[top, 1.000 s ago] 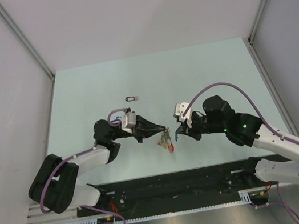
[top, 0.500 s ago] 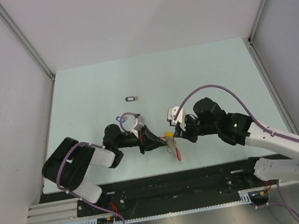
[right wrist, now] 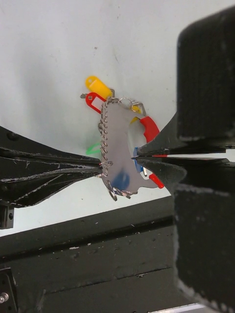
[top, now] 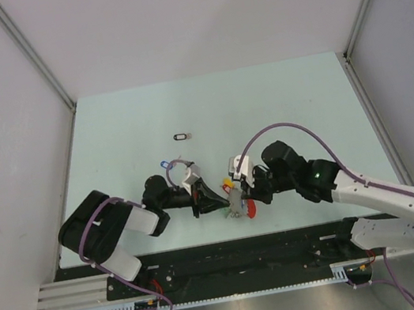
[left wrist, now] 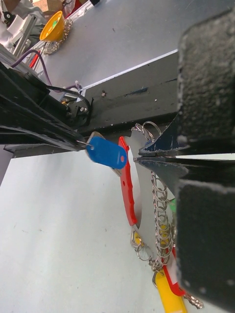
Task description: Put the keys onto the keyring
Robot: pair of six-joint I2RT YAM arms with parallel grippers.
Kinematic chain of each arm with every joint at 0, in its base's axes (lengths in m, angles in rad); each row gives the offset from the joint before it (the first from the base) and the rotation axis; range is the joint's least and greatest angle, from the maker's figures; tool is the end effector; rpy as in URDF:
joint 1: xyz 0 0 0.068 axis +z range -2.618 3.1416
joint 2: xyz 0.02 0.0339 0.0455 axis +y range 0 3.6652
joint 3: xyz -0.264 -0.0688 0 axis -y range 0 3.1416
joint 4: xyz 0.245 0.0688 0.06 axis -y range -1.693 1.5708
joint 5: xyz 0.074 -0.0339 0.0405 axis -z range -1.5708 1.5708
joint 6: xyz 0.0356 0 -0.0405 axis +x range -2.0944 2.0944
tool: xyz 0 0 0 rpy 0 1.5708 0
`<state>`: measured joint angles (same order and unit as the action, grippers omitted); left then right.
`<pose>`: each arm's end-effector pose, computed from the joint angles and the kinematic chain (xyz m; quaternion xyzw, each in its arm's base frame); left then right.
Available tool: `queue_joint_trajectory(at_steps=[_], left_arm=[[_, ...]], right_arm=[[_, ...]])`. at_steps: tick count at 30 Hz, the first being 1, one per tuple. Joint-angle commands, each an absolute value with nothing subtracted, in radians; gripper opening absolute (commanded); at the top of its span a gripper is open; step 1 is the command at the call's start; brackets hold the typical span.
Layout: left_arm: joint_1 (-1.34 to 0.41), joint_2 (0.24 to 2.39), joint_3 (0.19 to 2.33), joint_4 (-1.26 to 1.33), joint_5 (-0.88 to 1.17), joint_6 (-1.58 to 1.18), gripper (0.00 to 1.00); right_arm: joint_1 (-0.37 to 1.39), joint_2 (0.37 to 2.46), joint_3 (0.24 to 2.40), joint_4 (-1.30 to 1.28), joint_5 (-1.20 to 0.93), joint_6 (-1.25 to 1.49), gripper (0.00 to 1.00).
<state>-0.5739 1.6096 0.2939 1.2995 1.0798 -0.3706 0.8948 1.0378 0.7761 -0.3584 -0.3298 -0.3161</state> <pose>0.1853 -0.1572 0.1539 0.4207 0.5717 -0.6000 0.3691 0.1322 0.1833 0.2729 -0.5609 0.6784 0.2687 0.3910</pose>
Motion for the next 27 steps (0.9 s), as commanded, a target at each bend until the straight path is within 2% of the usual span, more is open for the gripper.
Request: queue_joint_trajectory(at_steps=[1,27], left_arm=[[-0.578,1.585,0.322,1.724,1.100,-0.385,0.00],[-0.587,1.554,0.316,1.724,1.101,-0.403,0.00]], right_arm=[[0.900,1.081,0.772,-0.304,-0.371,-0.331,0.00],[0.902,1.170,0.736,-0.189,-0.406,-0.357,0.00]])
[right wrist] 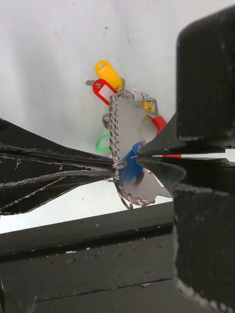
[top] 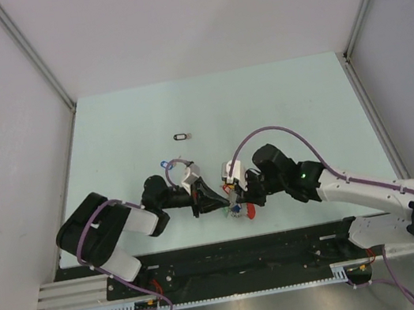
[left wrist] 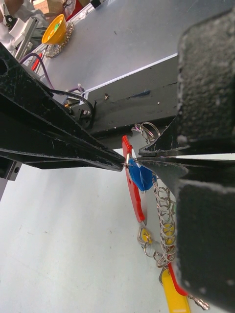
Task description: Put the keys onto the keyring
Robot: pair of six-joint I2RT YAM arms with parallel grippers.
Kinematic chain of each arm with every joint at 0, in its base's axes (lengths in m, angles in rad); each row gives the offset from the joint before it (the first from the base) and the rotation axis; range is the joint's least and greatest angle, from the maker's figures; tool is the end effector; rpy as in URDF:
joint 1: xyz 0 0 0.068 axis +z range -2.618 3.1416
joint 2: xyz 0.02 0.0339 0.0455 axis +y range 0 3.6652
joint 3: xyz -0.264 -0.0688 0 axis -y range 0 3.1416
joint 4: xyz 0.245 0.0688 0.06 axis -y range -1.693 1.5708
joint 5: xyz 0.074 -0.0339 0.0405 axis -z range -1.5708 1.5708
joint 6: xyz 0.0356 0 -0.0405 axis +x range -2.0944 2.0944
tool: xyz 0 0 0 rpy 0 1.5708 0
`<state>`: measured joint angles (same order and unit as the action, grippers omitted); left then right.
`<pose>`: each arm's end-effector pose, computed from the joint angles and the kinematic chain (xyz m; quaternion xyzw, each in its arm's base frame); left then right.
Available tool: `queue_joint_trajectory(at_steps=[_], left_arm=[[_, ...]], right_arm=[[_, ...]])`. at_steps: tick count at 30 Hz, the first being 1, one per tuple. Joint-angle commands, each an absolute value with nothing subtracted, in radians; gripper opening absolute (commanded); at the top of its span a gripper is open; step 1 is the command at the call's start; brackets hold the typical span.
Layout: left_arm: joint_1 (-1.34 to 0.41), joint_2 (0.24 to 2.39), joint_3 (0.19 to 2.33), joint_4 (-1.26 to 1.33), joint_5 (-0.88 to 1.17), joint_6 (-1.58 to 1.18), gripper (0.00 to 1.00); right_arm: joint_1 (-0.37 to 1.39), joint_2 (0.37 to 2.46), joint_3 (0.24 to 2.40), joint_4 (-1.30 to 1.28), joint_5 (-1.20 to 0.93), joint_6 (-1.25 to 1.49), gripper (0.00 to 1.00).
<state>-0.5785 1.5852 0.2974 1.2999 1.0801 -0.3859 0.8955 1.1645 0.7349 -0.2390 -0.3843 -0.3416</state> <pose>0.1843 -0.1578 0.1601 0.4220 0.5648 -0.6031 0.3730 0.1442 0.2014 0.2422 -0.5801 0.6715 0.2823 0.3646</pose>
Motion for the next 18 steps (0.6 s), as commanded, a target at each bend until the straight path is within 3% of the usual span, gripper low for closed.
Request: queue_joint_trajectory(at_steps=[1,18], left_arm=[[-0.588,1.552,0.318,1.724,1.103,-0.405,0.00],[-0.588,1.563,0.321,1.724,1.104,-0.410,0.00]], right_arm=[[0.900,1.172,0.736,-0.189,-0.407,-0.357,0.00],[0.900,1.157,0.736,-0.203,-0.425,-0.362,0.00]])
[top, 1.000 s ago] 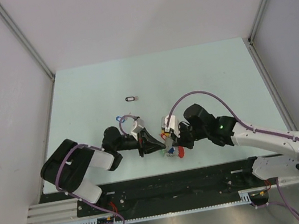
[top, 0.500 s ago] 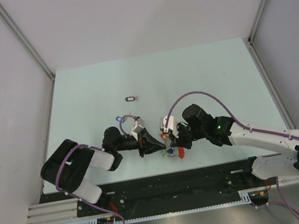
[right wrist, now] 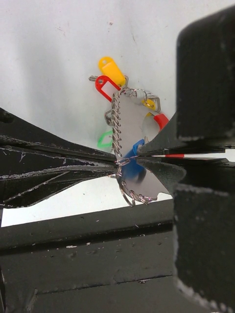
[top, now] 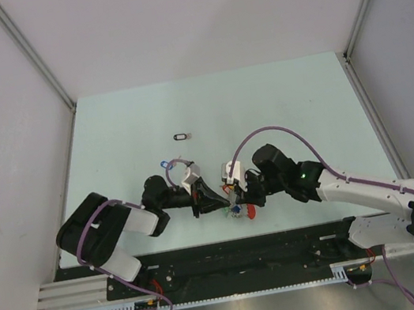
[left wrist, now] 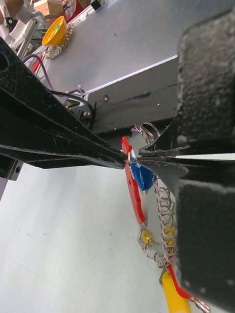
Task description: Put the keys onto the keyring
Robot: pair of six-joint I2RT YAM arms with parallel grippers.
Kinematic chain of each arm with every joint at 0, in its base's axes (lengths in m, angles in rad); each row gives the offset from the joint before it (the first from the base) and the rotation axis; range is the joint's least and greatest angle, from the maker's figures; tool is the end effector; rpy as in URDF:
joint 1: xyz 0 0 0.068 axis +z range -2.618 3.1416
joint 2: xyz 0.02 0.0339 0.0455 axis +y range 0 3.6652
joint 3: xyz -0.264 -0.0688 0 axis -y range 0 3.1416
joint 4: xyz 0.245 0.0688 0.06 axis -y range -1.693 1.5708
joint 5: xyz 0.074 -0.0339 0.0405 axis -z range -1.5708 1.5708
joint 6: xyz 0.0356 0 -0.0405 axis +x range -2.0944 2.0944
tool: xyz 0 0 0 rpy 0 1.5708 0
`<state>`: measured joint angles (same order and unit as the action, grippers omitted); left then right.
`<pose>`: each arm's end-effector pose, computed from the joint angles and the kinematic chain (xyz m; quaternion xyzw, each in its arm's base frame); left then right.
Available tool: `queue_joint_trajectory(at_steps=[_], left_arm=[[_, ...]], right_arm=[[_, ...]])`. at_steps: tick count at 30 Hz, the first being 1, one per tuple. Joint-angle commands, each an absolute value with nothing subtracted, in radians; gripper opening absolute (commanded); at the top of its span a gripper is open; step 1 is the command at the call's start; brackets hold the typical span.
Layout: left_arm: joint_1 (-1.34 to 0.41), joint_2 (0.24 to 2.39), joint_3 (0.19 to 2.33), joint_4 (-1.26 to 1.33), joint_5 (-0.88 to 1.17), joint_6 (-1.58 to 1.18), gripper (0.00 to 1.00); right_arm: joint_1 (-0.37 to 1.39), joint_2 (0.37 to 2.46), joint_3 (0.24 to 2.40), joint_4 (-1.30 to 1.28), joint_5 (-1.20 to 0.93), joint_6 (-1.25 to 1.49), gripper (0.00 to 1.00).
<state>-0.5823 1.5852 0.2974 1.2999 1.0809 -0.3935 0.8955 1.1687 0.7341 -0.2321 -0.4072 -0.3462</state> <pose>0.1837 -0.1585 0.1601 0.4212 0.5655 -0.6054 0.3693 0.1440 0.2024 0.2417 -0.5843 0.6652 0.2911 0.3624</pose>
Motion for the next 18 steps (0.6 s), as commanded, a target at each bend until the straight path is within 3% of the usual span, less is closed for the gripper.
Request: queue_joint_trajectory(at_steps=[1,18], left_arm=[[-0.588,1.565,0.321,1.724,1.104,-0.410,0.00],[-0.588,1.577,0.327,1.724,1.115,-0.408,0.00]], right_arm=[[0.900,1.155,0.735,-0.204,-0.426,-0.362,0.00],[0.900,1.149,0.736,-0.209,-0.460,-0.364,0.00]])
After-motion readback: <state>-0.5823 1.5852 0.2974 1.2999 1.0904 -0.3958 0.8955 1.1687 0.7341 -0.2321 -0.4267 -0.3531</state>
